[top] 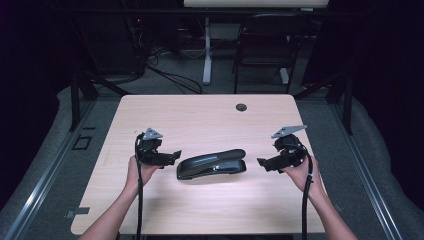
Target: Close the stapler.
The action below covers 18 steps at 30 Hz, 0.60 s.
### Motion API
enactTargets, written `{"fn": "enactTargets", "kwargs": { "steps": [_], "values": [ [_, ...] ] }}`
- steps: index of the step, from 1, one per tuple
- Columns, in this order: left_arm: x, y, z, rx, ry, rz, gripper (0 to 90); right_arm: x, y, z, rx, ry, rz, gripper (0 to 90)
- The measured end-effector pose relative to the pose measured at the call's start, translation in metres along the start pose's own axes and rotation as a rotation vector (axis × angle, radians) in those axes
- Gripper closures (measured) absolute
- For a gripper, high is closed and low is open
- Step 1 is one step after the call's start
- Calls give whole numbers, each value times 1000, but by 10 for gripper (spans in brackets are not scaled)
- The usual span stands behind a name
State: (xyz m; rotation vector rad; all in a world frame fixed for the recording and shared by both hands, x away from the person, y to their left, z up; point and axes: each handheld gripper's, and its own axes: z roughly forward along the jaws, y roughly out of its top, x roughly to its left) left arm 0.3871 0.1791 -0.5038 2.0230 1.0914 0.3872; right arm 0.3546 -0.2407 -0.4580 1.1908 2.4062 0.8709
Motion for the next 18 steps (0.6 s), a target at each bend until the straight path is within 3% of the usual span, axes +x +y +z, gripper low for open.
{"fn": "enactTargets", "kwargs": {
  "steps": [12,18],
  "values": [
    [2,-1,1,1,8,-5,88,-12,-39,10,117,-44,39,0],
    [2,-1,3,7,11,3,86,-17,-46,16,144,-42,51,0]
  ]
}}
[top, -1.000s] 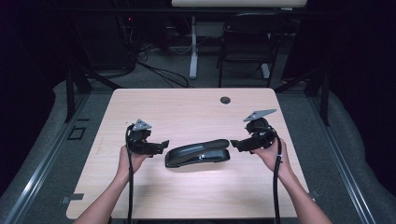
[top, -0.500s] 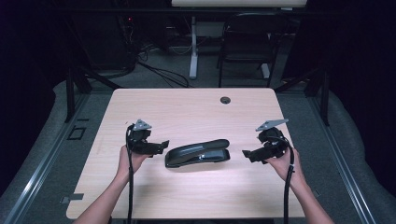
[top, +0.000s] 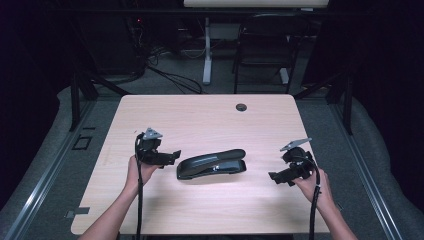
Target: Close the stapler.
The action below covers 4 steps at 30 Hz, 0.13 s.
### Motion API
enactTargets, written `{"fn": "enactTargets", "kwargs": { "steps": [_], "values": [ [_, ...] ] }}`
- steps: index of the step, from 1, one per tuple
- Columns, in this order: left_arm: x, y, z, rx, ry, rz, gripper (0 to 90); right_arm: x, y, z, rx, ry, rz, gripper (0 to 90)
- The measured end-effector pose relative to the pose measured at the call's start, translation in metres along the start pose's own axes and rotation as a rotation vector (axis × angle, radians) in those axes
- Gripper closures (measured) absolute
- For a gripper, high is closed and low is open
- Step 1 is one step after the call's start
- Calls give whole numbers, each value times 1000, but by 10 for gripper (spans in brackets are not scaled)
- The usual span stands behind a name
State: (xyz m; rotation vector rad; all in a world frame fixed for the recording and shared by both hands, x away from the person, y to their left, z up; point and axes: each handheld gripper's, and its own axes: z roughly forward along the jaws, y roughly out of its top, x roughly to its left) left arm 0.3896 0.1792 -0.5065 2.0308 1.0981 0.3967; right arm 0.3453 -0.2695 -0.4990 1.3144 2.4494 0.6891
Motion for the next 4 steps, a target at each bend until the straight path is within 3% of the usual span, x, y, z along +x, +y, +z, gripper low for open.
{"fn": "enactTargets", "kwargs": {
  "steps": [4],
  "values": [
    [1,-1,1,-5,6,-2,86,-1,0,4,18,-10,-14,0]
  ]
}}
